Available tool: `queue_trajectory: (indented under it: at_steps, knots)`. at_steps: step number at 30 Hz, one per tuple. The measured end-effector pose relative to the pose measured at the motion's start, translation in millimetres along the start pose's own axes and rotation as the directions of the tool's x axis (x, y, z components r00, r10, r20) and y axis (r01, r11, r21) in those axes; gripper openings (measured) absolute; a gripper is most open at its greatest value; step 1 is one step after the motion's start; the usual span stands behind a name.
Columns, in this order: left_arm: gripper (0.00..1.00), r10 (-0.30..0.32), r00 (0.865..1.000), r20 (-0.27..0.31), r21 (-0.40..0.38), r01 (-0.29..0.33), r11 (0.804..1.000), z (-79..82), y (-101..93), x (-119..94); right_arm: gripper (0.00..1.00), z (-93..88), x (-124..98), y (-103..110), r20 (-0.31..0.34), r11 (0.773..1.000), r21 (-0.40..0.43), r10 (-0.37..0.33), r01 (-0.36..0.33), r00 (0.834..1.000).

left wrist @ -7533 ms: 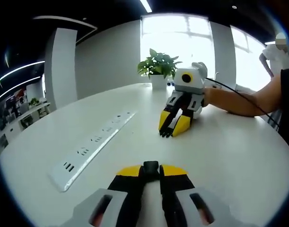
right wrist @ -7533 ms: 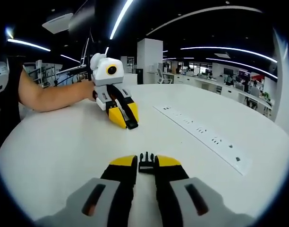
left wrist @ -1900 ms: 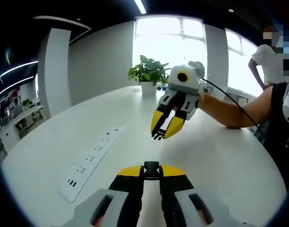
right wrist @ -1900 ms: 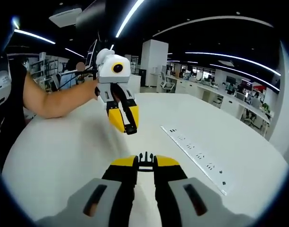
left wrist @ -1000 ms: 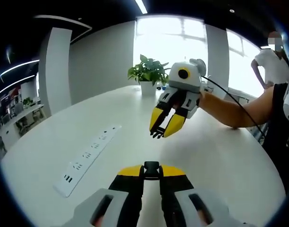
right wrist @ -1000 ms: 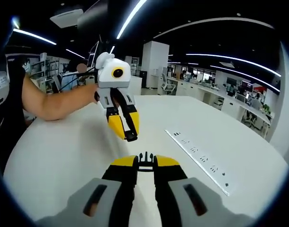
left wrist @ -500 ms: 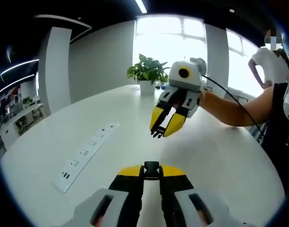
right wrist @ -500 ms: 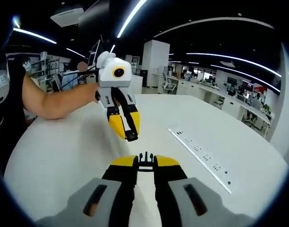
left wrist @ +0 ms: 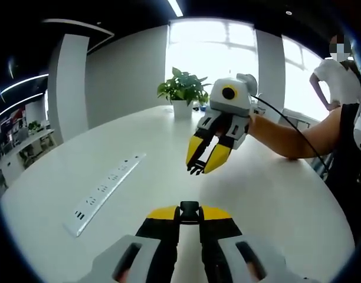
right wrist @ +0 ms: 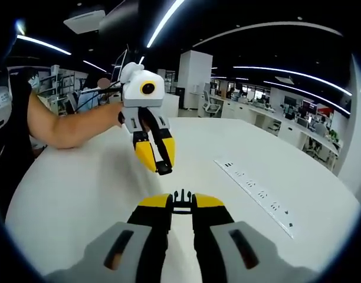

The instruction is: Snap the two parts of the plastic buckle together until the buckle closes and remains connected.

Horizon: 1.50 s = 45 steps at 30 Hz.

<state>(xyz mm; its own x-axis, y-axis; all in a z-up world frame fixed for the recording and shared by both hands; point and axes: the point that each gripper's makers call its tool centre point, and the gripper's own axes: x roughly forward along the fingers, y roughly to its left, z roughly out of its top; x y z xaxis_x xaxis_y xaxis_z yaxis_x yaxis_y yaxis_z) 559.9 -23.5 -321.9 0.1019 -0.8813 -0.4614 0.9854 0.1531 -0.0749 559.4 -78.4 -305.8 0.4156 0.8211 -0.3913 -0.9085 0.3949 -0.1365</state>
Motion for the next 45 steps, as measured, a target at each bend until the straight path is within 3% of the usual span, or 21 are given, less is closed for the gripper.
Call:
queue_trajectory:
  at_steps: [45]
  knots:
    - [0.12,0.016,1.000,-0.002,-0.016,-0.016,1.000,-12.7,-43.2,-22,0.14,5.8,-15,44,0.003,1.000,-0.006,0.001,-0.001,1.000]
